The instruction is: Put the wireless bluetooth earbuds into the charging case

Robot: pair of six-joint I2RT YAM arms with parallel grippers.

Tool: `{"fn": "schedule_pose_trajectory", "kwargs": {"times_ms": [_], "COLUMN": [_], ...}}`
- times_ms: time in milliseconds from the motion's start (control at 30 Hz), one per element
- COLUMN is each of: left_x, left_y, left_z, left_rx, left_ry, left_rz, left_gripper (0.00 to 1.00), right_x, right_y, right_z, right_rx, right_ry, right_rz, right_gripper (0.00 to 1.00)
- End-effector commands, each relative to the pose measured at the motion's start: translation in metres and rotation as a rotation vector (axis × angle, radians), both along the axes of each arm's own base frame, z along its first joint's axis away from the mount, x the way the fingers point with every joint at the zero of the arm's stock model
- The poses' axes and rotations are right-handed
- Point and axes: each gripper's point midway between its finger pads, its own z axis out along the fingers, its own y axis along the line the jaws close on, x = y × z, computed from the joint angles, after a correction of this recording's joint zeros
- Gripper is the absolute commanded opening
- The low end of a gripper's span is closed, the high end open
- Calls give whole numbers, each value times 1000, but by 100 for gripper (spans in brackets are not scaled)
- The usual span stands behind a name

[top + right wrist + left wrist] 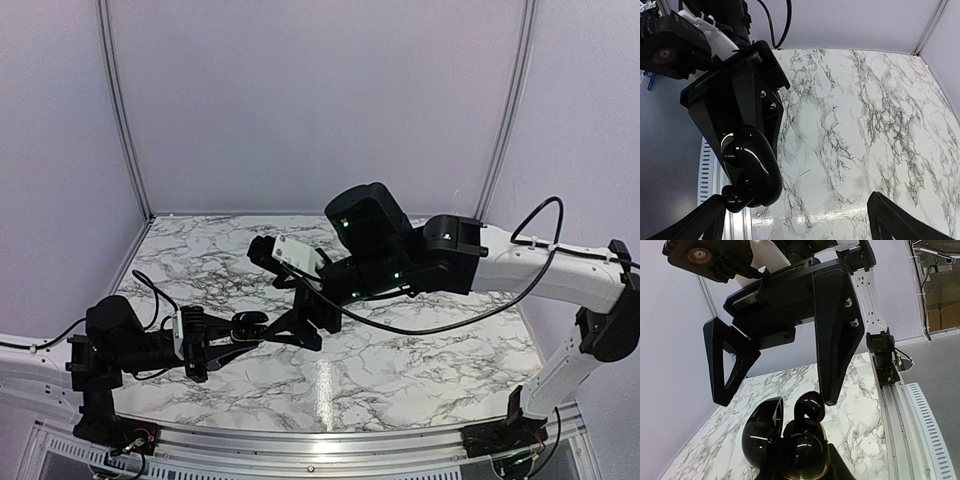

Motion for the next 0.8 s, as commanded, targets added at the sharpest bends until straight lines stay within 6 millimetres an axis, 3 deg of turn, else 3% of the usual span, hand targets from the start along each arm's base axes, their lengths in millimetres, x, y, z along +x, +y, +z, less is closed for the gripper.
{"fn": "schedule_pose_trajectory", "kwargs": {"times_ms": [0, 467, 567, 767], "left_x": [2, 3, 4, 5], "left_y": [0, -1, 0, 2], "left_z": [27, 25, 27, 27], "left_rx": [-71, -67, -73, -80], "left_ry": [-31, -30, -27, -22], "left_rz": [6, 8, 14, 18], "left_gripper": [0, 0, 0, 0], "right_x": [8, 16, 7, -18], "right_y": [10, 17, 18, 13], "right_z": [16, 13, 15, 38], "right_rx": [42, 49, 60, 154], "right_ry": [-19, 3, 13, 65], "right_rz": [-40, -87, -36, 99], "right_gripper": [98, 99, 99, 99]}}
